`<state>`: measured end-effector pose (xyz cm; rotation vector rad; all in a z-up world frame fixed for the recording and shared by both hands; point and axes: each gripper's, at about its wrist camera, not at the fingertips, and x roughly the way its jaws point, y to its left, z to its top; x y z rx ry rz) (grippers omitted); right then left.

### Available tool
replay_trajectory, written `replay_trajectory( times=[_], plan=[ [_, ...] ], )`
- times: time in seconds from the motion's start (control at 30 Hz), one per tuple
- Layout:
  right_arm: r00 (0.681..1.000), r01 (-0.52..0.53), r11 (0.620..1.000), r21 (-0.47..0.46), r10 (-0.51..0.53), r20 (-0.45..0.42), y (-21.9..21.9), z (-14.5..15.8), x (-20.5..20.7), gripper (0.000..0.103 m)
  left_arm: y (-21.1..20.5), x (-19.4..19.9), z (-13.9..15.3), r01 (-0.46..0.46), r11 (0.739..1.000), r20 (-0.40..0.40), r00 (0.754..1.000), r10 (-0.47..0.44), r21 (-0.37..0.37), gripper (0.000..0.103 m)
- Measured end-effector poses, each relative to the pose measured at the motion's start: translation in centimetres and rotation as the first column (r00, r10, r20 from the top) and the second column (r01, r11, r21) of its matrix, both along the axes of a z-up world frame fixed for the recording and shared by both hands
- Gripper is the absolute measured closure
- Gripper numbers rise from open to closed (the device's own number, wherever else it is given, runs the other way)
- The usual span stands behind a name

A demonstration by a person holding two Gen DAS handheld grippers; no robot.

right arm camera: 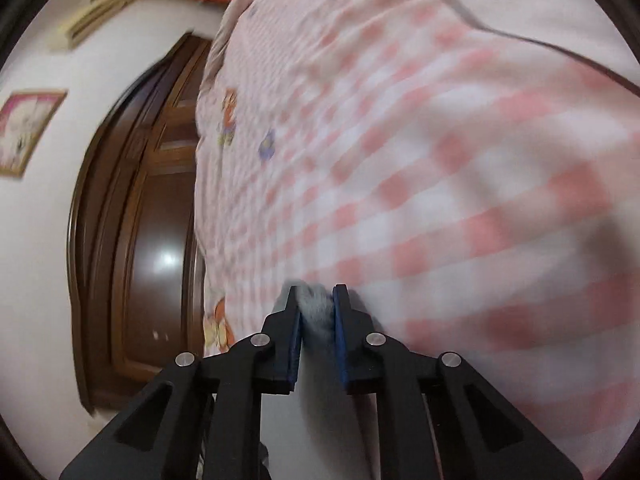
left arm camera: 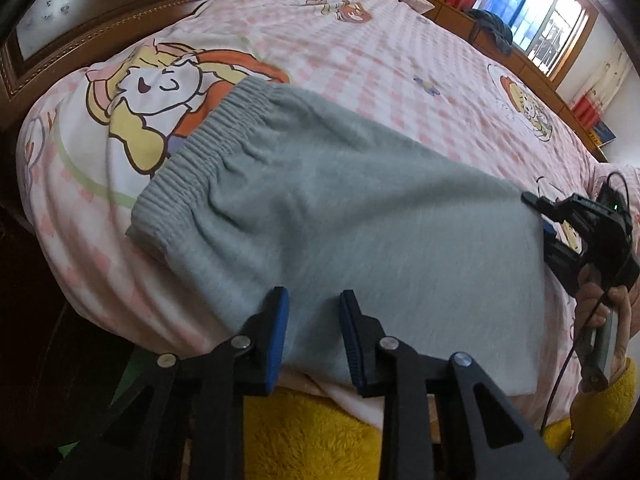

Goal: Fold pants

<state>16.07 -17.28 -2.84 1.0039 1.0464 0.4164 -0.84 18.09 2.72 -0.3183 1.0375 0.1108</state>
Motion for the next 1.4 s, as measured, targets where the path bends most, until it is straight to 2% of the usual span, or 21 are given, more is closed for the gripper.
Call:
replay_trajectory(
  times=[0.07, 0.13, 0.23, 0.33, 0.4, 0.47, 0.5, 0.53, 0.57, 0.6, 0.63, 0.67, 0.77, 0.87, 0.97, 1.0, 1.07, 1.17, 1.27, 1.33, 1.4],
  plan=[
    [0.999, 0.045, 0.998, -0.053, -0.044, 0.018, -1.2, 0.5, -0.3, 0.09, 0.2, -0.1, 0.5, 0.0, 1.0, 0.011, 1.0, 0.0, -0.009, 0.075],
    [0.997, 0.066, 0.985, -0.161, -0.058, 0.056, -2.0, 2.3, -0.8, 0.09, 0.4, -0.2, 1.4, 0.013, 1.0, 0.049, 0.999, -0.012, -0.017, 0.075],
    [0.993, 0.034, 0.963, -0.267, -0.001, 0.121, -1.2, 5.4, -1.7, 0.09, 0.5, 0.8, 3.6, 0.03, 0.999, 0.141, 0.989, -0.033, 0.02, 0.075],
    [0.982, -0.046, 0.941, -0.335, 0.103, 0.156, 1.7, 7.3, -2.7, 0.09, 1.1, 3.4, 4.6, 0.03, 1.0, 0.168, 0.985, -0.03, 0.002, 0.075],
    [0.975, -0.115, 0.936, -0.333, 0.17, 0.141, 3.4, 7.1, -3.3, 0.09, 1.6, 5.6, 4.1, 0.03, 0.999, 0.162, 0.986, -0.025, -0.029, 0.076],
    [0.969, -0.175, 0.926, -0.334, 0.223, 0.109, 5.3, 5.9, -3.4, 0.09, 2.4, 7.9, 2.6, 0.01, 0.999, 0.126, 0.992, -0.003, -0.052, 0.083],
    [0.967, -0.195, 0.914, -0.356, 0.24, 0.088, 6.0, 5.2, -3.5, 0.09, 2.8, 8.7, 2.0, -0.007, 0.999, 0.109, 0.994, 0.011, -0.041, 0.087],
    [0.966, -0.21, 0.899, -0.384, 0.251, 0.059, 6.8, 4.3, -3.5, 0.09, 3.2, 9.4, 1.4, -0.035, 0.999, 0.096, 0.995, 0.035, -0.003, 0.096],
    [0.966, -0.22, 0.889, -0.402, 0.256, 0.037, 7.2, 3.3, -3.7, 0.094, 3.8, 10.0, 0.7, -0.058, 0.998, 0.09, 0.994, 0.054, 0.039, 0.1],
    [0.967, -0.217, 0.887, -0.408, 0.253, 0.035, 7.2, 2.6, -3.8, 0.098, 4.6, 10.5, -0.1, -0.062, 0.998, 0.095, 0.994, 0.059, 0.028, 0.1],
    [0.969, -0.204, 0.889, -0.41, 0.242, 0.043, 7.0, 2.1, -3.8, 0.103, 5.3, 10.8, -0.7, -0.064, 0.998, 0.099, 0.993, 0.065, -0.012, 0.1],
    [0.971, -0.197, 0.905, -0.376, 0.232, 0.05, 6.4, 1.6, -3.8, 0.103, 5.8, 11.0, -1.0, -0.075, 0.996, 0.103, 0.992, 0.08, -0.044, 0.1],
    [0.975, -0.198, 0.93, -0.309, 0.219, 0.036, 5.6, 1.3, -3.6, 0.103, 5.0, 10.6, -0.6, -0.065, 0.998, 0.107, 0.992, 0.065, 0.002, 0.1],
    [0.97, -0.206, 0.908, -0.364, 0.24, 0.048, 6.1, 2.2, -4.2, 0.103, 4.2, 8.8, 0.6, -0.039, 0.999, 0.108, 0.993, 0.038, 0.006, 0.098],
    [0.958, -0.219, 0.87, -0.441, 0.278, 0.071, 6.9, 3.6, -5.5, 0.096, 3.1, 5.8, 2.2, -0.031, 0.999, 0.141, 0.99, 0.03, 0.005, 0.081],
    [0.954, -0.223, 0.863, -0.453, 0.289, 0.081, 6.9, 4.1, -6.1, 0.09, 2.9, 4.8, 2.7, -0.03, 1.0, 0.157, 0.987, 0.03, 0.002, 0.077],
    [0.941, -0.231, 0.839, -0.493, 0.322, 0.107, 7.4, 5.2, -7.3, 0.084, 2.6, 2.9, 3.2, -0.029, 1.0, 0.174, 0.984, 0.028, 0.004, 0.077],
    [0.92, -0.264, 0.805, -0.532, 0.376, 0.112, 7.9, 5.8, -8.9, 0.084, 2.9, 1.5, 2.0, -0.046, 0.998, 0.128, 0.991, 0.041, 0.033, 0.077],
    [0.913, -0.301, 0.786, -0.54, 0.401, 0.076, 7.8, 5.0, -10.3, 0.083, 3.8, 0.5, 0.9, -0.056, 0.998, 0.112, 0.992, 0.056, -0.005, 0.079],
    [0.912, -0.313, 0.78, -0.542, 0.407, 0.058, 7.7, 4.4, -10.7, 0.083, 3.9, 0.1, 1.1, -0.064, 0.998, 0.115, 0.991, 0.066, -0.018, 0.079],
    [0.913, -0.319, 0.789, -0.526, 0.404, 0.053, 7.3, 4.3, -11.1, 0.083, 3.7, -0.3, 1.8, -0.068, 0.997, 0.118, 0.991, 0.07, -0.02, 0.078]
  ],
)
